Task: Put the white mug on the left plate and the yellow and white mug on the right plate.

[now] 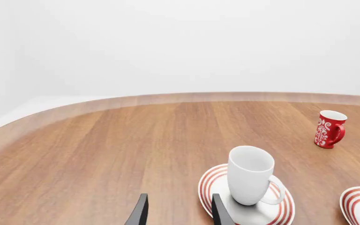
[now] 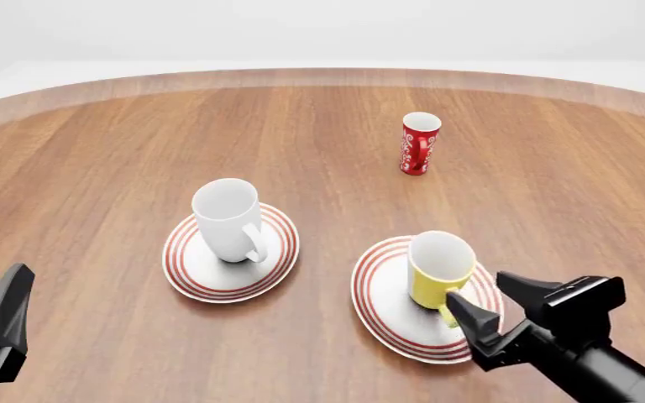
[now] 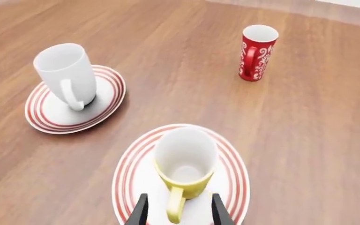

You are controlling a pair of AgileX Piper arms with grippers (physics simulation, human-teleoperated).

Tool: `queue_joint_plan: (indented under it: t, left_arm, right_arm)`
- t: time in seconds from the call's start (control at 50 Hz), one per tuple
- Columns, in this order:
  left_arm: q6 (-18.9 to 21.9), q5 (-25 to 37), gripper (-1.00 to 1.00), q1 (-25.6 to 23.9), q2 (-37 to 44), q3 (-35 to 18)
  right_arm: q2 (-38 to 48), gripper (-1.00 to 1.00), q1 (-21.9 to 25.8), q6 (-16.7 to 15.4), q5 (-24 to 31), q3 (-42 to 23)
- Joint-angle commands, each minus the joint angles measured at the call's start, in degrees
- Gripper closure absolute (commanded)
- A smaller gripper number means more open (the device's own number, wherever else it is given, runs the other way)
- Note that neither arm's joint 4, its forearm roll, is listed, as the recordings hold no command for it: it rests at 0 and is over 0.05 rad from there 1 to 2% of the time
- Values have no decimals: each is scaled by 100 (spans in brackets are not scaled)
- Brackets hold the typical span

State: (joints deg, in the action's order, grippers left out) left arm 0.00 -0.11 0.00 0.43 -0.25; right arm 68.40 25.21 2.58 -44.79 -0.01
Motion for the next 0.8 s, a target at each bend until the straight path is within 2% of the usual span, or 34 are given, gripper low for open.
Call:
queue_joint_plan:
  t: [0.02, 0.08, 0.26, 0.3, 0.44, 0.72, 0.8]
  left_arm:
    - [0, 0, -100, 0, 0, 0]
    - [0, 0, -100, 0, 0, 0]
    - [0, 0, -100, 0, 0, 0]
    - [0, 0, -100, 0, 0, 0]
    - [0, 0, -100, 0, 0, 0]
    - [0, 0, -100, 0, 0, 0]
    - [0, 0, -100, 0, 0, 0]
  right_arm:
    - [-1452, -100, -166, -67, 1338, 1]
    - [-1911, -100, -228, -90, 1763, 1]
    - [-2658, -100, -370, -136, 2427, 1]
    - [-3239, -100, -428, -153, 2980, 1]
    - [-4205, -100, -586, -180, 3868, 1]
    - [-5136, -100, -866, -160, 4652, 0]
    - [-5660, -100, -969, -156, 5112, 0]
